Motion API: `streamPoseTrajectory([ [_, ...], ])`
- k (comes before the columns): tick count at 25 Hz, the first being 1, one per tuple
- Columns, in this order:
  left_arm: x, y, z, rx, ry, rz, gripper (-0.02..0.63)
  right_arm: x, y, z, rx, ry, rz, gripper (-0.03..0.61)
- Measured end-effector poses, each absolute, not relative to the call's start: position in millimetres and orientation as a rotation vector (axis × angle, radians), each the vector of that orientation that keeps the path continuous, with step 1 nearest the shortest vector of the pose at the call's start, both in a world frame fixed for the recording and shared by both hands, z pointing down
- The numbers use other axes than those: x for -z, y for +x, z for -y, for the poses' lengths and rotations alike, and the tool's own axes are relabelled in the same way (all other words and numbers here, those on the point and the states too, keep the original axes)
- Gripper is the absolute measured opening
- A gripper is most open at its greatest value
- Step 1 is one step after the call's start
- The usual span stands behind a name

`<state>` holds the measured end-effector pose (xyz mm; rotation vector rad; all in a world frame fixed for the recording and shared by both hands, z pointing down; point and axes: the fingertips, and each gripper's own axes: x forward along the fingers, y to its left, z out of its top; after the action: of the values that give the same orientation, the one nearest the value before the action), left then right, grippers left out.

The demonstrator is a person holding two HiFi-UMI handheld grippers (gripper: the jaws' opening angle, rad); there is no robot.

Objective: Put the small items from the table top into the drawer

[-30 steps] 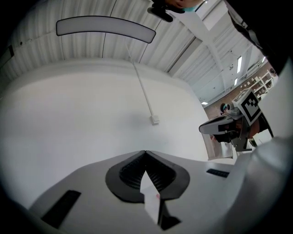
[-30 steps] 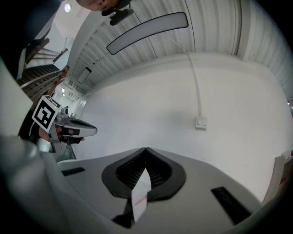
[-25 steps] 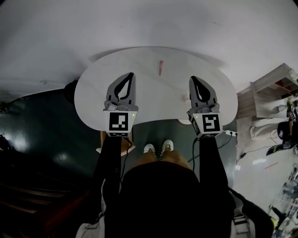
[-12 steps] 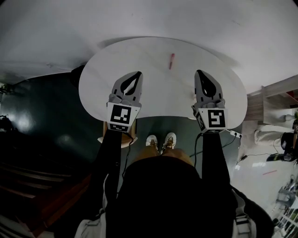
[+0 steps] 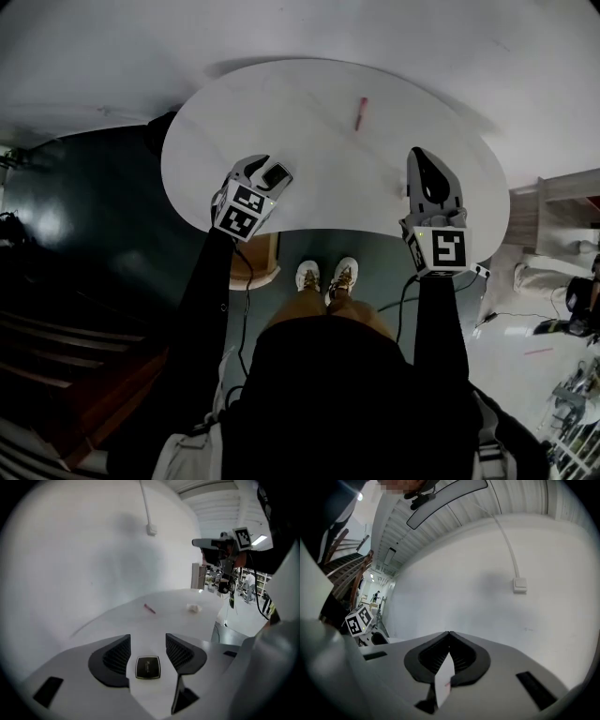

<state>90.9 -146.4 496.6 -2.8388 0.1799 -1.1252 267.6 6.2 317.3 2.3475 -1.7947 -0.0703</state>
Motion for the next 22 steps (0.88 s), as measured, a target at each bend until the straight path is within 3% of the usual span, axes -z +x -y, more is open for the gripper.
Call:
streamPoseTrajectory([
  [6,-566.8,85.0,147.0,1.416,-2.786,-0.073,0.314,-324.3,268.2,-8.3,0.060,2.314,1.785,0.027],
  [14,-631.4,70.8,156.5,1.661,-2.684,-0.016,0.327,-331.0,269.9,-19.9,0.018,2.320,1.727,0.026],
  [22,-642.0,70.2,156.6,1.572,-2.811,0.012,0.328,-337.5,273.9,-32.1,-0.002,2.329,1.693,0.026],
])
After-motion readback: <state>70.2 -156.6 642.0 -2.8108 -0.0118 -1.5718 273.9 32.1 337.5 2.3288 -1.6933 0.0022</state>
